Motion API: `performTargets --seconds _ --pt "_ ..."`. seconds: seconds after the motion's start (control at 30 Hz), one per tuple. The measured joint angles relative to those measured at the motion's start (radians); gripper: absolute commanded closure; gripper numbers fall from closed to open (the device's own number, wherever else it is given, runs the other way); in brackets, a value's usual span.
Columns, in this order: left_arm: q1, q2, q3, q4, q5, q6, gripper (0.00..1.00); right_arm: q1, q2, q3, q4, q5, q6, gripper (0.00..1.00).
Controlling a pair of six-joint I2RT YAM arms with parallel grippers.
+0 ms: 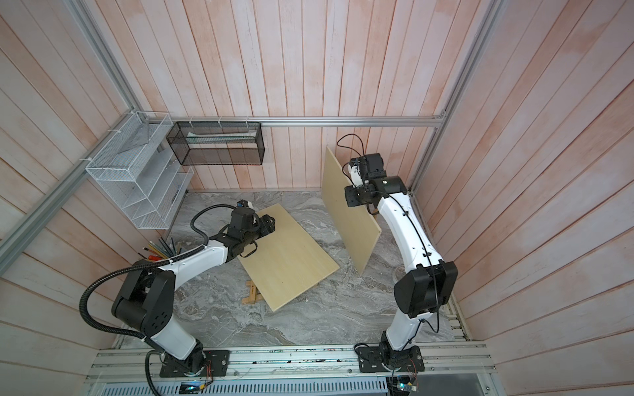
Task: Assemble the easel
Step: Pick up the drawing board.
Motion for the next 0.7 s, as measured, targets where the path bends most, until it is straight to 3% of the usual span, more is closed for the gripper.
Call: performTargets --seconds 0.13,0.47,0.7 --pt "-0.001 0.000 0.000 -0.005 0.000 0.000 0.18 -0.001 0.029 0.039 -0.014 -0.030 -0.010 1.00" --pt "-0.001 0.000 0.015 -0.028 0.000 0.000 0.18 -0.008 0.084 0.133 -0.055 -0.061 0.002 1.00" --pt "-0.001 0.000 0.031 -0.056 -0.011 0.000 0.18 -0.052 -0.027 0.060 -0.029 -0.199 -0.133 1.00"
